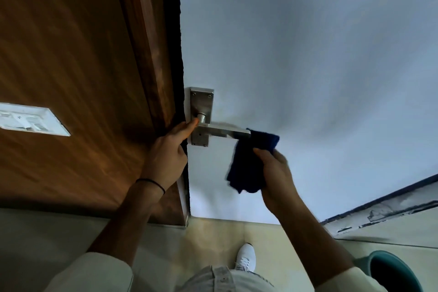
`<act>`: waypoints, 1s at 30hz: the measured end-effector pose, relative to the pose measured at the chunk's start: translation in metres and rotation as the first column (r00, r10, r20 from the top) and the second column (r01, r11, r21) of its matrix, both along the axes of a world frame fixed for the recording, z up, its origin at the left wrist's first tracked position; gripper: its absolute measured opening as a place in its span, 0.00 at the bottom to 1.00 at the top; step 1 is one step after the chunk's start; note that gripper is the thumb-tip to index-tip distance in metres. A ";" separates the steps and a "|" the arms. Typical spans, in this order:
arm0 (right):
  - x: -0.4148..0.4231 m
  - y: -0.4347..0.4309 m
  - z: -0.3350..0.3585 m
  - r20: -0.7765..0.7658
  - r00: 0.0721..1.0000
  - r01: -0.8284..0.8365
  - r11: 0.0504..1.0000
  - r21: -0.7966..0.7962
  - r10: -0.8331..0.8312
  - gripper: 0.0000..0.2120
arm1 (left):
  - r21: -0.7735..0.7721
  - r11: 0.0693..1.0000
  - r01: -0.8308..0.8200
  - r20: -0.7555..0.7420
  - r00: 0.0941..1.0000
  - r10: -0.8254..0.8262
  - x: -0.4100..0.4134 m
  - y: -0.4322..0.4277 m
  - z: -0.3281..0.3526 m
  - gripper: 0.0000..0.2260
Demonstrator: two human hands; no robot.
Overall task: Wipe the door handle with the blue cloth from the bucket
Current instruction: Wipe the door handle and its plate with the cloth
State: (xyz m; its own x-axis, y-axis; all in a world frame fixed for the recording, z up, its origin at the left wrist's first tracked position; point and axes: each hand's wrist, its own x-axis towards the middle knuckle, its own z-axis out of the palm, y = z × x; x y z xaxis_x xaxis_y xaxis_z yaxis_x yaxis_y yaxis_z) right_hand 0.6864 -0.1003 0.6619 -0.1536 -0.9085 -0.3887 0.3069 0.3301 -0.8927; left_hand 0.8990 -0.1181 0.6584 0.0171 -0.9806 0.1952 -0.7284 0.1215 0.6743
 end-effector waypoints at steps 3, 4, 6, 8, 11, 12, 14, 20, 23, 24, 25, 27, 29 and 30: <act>0.005 -0.002 0.007 -0.465 0.870 0.013 0.950 -0.311 -0.164 0.09 | -0.005 1.000 -0.008 -0.051 0.999 0.008 -0.001 0.002 -0.003 0.35; 0.011 -0.004 0.006 -0.558 0.807 -0.069 0.909 -0.411 -0.192 0.14 | -0.002 1.000 -0.012 -0.064 0.998 0.012 -0.002 0.002 -0.003 0.36; 0.030 -0.012 -0.001 -0.798 0.568 -0.341 0.826 -0.450 -0.200 0.22 | 0.006 1.000 -0.010 -0.083 0.996 0.011 -0.003 0.002 -0.006 0.36; 0.056 -0.020 -0.018 -0.936 0.223 -0.537 0.767 -0.351 -0.272 0.26 | 0.012 1.000 -0.004 -0.097 0.995 0.005 -0.004 0.002 -0.009 0.35; 0.078 -0.026 -0.022 -0.950 0.111 -0.612 0.733 -0.296 -0.291 0.30 | 0.002 1.000 -0.016 -0.100 0.995 0.017 -0.005 0.001 -0.010 0.32; 0.076 -0.026 -0.022 -0.954 0.107 -0.633 0.720 -0.283 -0.281 0.31 | -0.003 1.000 -0.024 -0.099 0.995 0.023 -0.005 0.001 -0.010 0.31; 0.058 -0.024 -0.019 -0.955 0.089 -0.677 0.686 -0.266 -0.283 0.33 | -0.016 0.999 -0.032 -0.114 0.993 0.030 -0.007 0.003 -0.009 0.33; -0.011 -0.005 -0.014 -0.975 0.203 -0.531 0.827 -0.185 -0.088 0.35 | -0.026 0.998 -0.054 -0.152 0.987 0.049 -0.010 0.006 -0.009 0.36; -0.032 0.018 -0.015 -0.799 0.546 -0.390 0.921 0.023 0.251 0.20 | -0.051 0.997 -0.055 -0.151 0.987 0.046 -0.011 0.006 -0.019 0.37; -0.036 0.026 -0.021 -0.742 0.619 -0.332 0.942 0.050 0.258 0.16 | -0.056 0.997 -0.057 -0.165 0.985 0.047 -0.012 0.007 -0.021 0.37; -0.041 0.034 -0.029 -0.727 0.643 -0.273 0.959 0.078 0.242 0.14 | -0.059 0.997 -0.058 -0.186 0.982 0.047 -0.015 0.008 -0.023 0.36; -0.049 0.048 -0.048 -0.663 0.727 -0.140 0.984 0.113 0.179 0.11 | -0.053 0.997 -0.057 -0.237 0.970 0.043 -0.021 0.012 -0.026 0.35; -0.056 0.060 -0.062 -0.512 0.853 -0.036 0.990 0.134 0.100 0.09 | -0.043 0.998 -0.049 -0.320 0.947 0.032 -0.029 0.017 -0.029 0.35; -0.059 0.066 -0.066 -0.434 0.897 -0.019 0.990 0.140 0.079 0.08 | -0.032 0.998 -0.050 -0.359 0.933 0.035 -0.034 0.021 -0.032 0.35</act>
State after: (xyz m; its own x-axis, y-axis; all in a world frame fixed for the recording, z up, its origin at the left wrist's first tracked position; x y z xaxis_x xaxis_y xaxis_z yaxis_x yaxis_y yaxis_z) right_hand 0.6272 -0.0344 0.5962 -0.2916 -0.8657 -0.4067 -0.1247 0.4560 -0.8812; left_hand 0.8646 -0.0966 0.6264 0.1350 -0.9689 0.2075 -0.4447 0.1279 0.8865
